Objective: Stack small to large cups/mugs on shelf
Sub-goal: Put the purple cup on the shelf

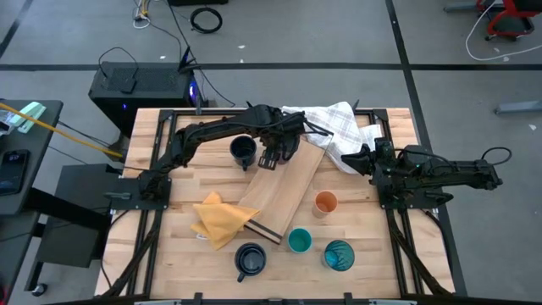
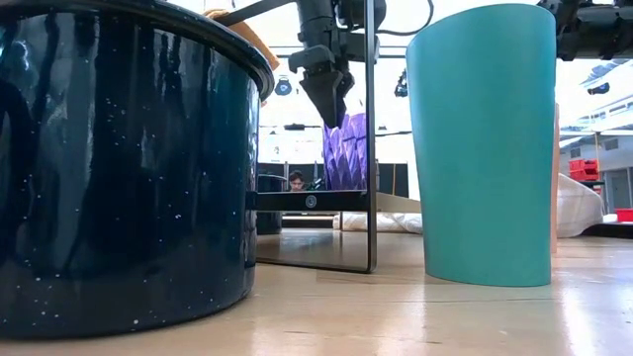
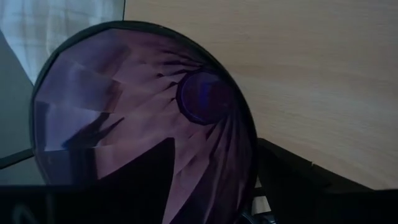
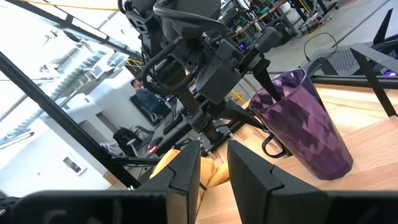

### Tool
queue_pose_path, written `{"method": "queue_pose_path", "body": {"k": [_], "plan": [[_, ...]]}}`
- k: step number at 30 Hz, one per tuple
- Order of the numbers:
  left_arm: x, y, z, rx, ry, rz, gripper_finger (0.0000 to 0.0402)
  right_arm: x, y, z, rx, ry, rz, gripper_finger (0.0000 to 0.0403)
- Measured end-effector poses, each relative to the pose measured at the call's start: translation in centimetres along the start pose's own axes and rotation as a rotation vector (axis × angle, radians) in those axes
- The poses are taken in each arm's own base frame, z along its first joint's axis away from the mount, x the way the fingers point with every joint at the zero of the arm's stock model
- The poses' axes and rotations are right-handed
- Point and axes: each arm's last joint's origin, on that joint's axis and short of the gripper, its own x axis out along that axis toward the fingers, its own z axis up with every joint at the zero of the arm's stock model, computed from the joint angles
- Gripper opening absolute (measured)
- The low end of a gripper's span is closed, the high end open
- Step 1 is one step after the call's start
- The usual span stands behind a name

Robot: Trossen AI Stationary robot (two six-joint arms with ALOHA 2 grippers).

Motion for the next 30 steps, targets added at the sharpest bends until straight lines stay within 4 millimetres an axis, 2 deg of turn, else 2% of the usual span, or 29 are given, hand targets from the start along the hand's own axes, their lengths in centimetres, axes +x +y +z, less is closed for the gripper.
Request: {"method": "queue_pose_path", "body": {"k": [30], "plan": [[0.0, 1.2, 0.2, -0.029, -0.042, 0.085, 0.0231, 0.0, -0.1, -0.2, -0.003, 0.018, -0.015, 0.0089]]}}
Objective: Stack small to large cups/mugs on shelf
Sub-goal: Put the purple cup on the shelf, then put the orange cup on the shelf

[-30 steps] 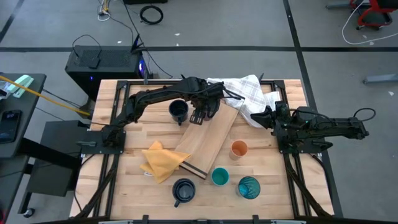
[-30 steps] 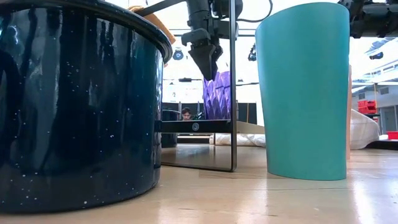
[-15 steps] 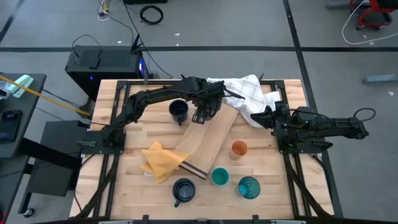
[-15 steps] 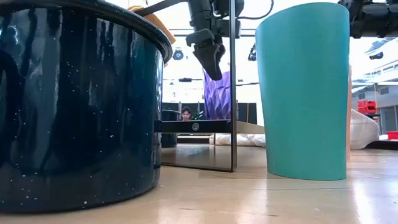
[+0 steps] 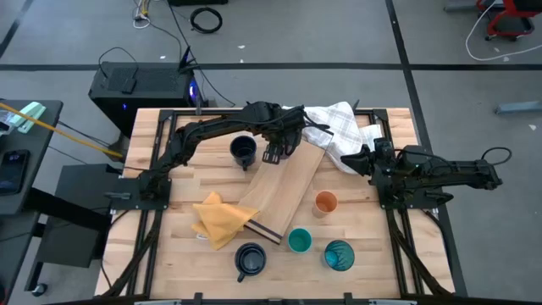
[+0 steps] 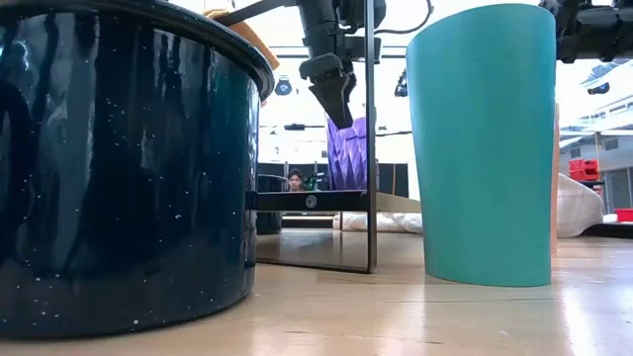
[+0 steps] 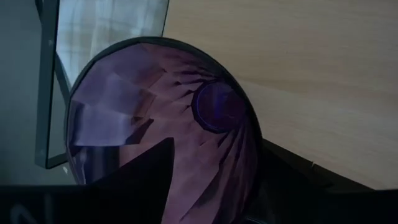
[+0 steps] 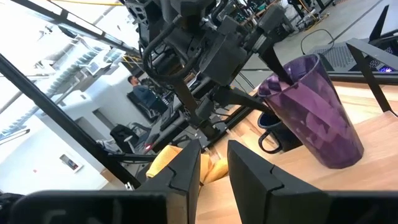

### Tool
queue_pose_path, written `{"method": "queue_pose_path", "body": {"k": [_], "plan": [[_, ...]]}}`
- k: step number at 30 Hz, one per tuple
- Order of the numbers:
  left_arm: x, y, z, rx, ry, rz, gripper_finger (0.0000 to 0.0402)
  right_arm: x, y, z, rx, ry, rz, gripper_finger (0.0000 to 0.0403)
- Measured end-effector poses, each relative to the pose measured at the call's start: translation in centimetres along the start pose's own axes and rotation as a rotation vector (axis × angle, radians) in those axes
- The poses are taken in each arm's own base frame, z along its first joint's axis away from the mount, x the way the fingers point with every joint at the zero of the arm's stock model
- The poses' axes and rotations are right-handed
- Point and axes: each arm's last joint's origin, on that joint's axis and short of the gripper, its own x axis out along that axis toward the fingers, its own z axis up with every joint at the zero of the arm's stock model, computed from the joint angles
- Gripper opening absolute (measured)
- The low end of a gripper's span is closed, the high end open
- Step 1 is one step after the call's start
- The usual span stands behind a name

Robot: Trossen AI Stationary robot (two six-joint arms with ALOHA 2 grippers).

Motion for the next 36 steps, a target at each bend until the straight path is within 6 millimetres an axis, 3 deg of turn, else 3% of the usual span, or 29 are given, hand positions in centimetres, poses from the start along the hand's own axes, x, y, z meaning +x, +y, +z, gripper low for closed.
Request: {"method": "queue_pose_path", "body": {"k": [9, 20, 36], "plan": [[-0.1, -0.4, 0.2, 0.007, -0.017, -0.021, 0.0234, 0.0, 0.0, 0.0, -0.001, 0.002, -0.002, 0.0089], [-0.2, -0.4, 0.2, 0.0, -0.024, -0.035, 0.0272, 0.0, 0.0, 0.0, 0.008, 0.002, -0.002, 0.0089], [-3.1, 0.0, 0.0, -0.015, -0.088, 0.044, 0.0271, 0.0, -0.1, -0.1, 0.009, 0.009, -0.007, 0.0089]]}}
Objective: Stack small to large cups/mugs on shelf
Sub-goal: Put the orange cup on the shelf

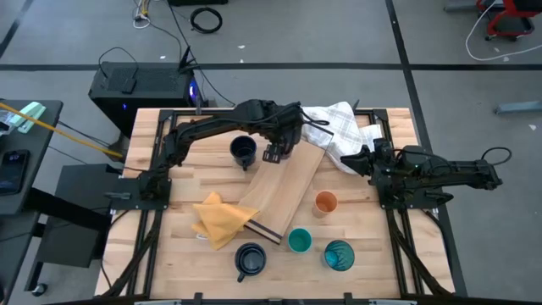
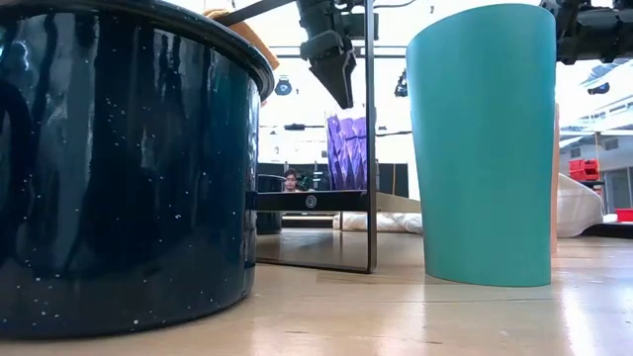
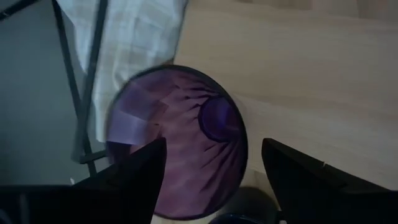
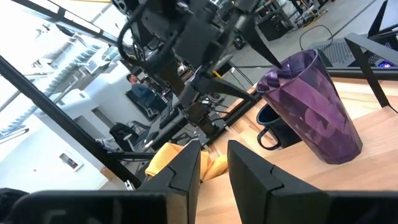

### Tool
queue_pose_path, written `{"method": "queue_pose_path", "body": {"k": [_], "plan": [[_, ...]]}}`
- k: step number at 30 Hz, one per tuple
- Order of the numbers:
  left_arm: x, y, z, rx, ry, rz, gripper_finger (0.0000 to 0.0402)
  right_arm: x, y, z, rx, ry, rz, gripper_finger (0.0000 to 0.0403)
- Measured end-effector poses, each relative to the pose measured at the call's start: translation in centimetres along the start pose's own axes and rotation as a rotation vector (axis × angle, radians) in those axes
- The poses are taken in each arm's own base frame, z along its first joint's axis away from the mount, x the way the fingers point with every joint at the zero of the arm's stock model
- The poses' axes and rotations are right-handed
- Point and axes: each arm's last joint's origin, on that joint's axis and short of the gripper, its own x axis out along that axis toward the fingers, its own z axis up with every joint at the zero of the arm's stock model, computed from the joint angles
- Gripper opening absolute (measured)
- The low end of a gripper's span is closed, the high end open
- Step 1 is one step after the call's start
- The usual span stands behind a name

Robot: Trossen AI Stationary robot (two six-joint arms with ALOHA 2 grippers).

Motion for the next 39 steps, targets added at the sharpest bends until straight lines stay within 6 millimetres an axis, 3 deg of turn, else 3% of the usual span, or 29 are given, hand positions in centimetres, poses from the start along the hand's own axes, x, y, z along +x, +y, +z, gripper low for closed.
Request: {"method": "queue_pose_path", "body": {"k": [5, 10, 17, 21, 28, 39], "plan": [[-2.2, 0.2, -0.2, -0.027, -0.037, 0.038, 0.0272, 0.0, 0.0, 0.0, 0.001, 0.003, -0.003, 0.0089], [-6.0, 0.5, -1.0, -0.12, -0.098, 0.071, 0.0271, 0.0, 0.0, 0.0, 0.0, 0.002, -0.001, 0.0089], [-11.2, -0.5, -3.6, -0.232, -0.057, 0.039, 0.027, 0.0, 0.1, 0.1, -0.008, -0.011, 0.01, 0.0089], [-12.5, -1.4, -5.0, -0.284, 0.032, 0.003, 0.0266, 0.0, 0.2, 0.3, -0.017, -0.026, 0.026, 0.0089], [-15.1, -2.4, -5.4, -0.371, -0.051, -0.032, 0.0267, -0.1, 0.6, 0.6, -0.015, -0.018, 0.062, 0.0089], [-16.6, -5.2, -3.8, -0.386, -0.157, -0.066, 0.0262, -1.8, 4.7, 5.7, -0.141, -0.112, 0.176, 0.0089]]}}
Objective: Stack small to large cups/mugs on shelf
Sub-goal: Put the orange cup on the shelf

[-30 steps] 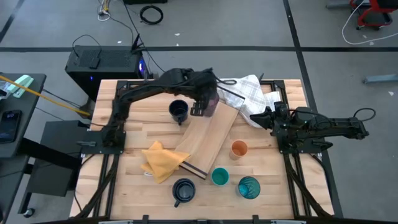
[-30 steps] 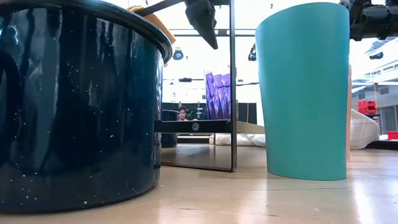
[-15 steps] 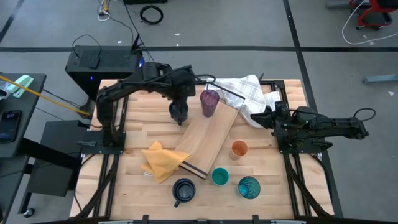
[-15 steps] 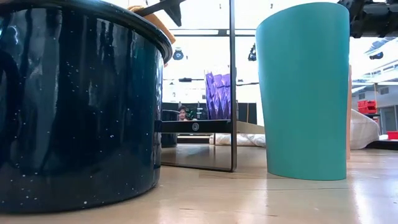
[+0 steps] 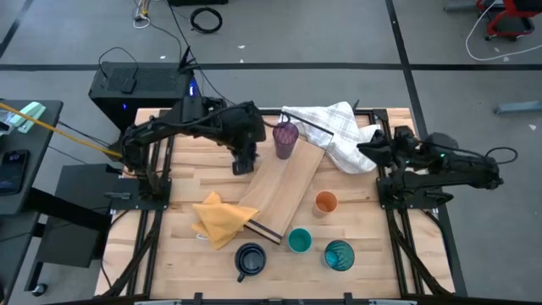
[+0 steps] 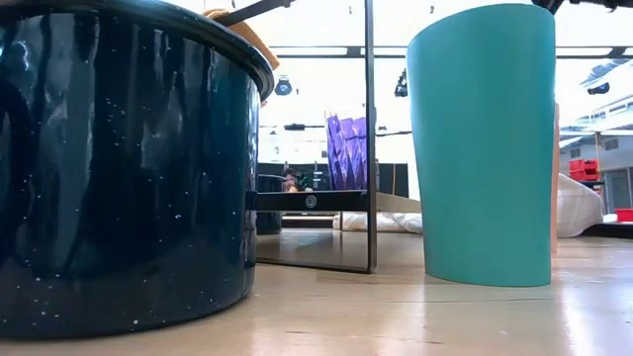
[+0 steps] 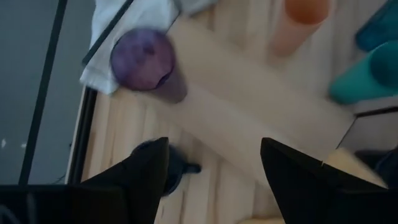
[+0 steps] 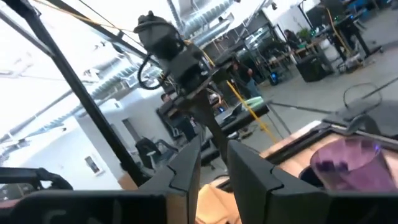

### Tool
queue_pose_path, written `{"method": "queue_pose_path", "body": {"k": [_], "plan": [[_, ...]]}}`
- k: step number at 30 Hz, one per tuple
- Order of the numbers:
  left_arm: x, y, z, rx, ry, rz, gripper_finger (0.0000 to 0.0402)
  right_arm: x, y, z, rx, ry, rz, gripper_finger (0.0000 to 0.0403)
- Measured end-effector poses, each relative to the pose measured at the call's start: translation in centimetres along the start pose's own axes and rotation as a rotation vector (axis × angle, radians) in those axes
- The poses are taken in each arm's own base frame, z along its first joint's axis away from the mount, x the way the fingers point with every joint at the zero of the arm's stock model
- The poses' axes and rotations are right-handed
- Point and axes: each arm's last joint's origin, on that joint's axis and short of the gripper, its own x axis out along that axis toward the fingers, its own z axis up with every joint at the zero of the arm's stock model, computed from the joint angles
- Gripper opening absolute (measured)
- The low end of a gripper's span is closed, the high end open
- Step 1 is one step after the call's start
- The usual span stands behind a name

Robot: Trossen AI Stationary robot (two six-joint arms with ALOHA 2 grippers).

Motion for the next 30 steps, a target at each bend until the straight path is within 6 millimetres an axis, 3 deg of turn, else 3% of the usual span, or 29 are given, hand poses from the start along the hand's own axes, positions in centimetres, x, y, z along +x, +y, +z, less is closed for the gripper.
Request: {"method": "queue_pose_path", "body": {"k": [7, 15, 22, 25, 30], "plan": [[-1.1, -3.2, 1.8, 0.074, -0.219, -0.054, 0.026, 1.1, 1.7, 2.2, -0.024, 0.053, 0.058, 0.0089], [-2.8, -5.0, 2.8, 0.178, -0.394, -0.027, 0.0255, 4.8, 3.1, 2.6, -0.074, 0.208, 0.143, 0.0089], [-7.2, -5.2, 3.7, 0.103, -0.707, -0.039, 0.0254, 6.8, 4.8, 3.2, -0.158, 0.256, 0.217, 0.0087], [-10.1, -4.1, 2.3, 0.093, -0.745, 0.032, 0.0247, 6.6, 5.3, 3.9, -0.177, 0.264, 0.223, 0.008], [-15.0, -1.2, -2.1, -0.027, -0.72, 0.128, 0.0237, 5.5, 5.3, 4.3, -0.176, 0.304, 0.22, 0.0071]]}}
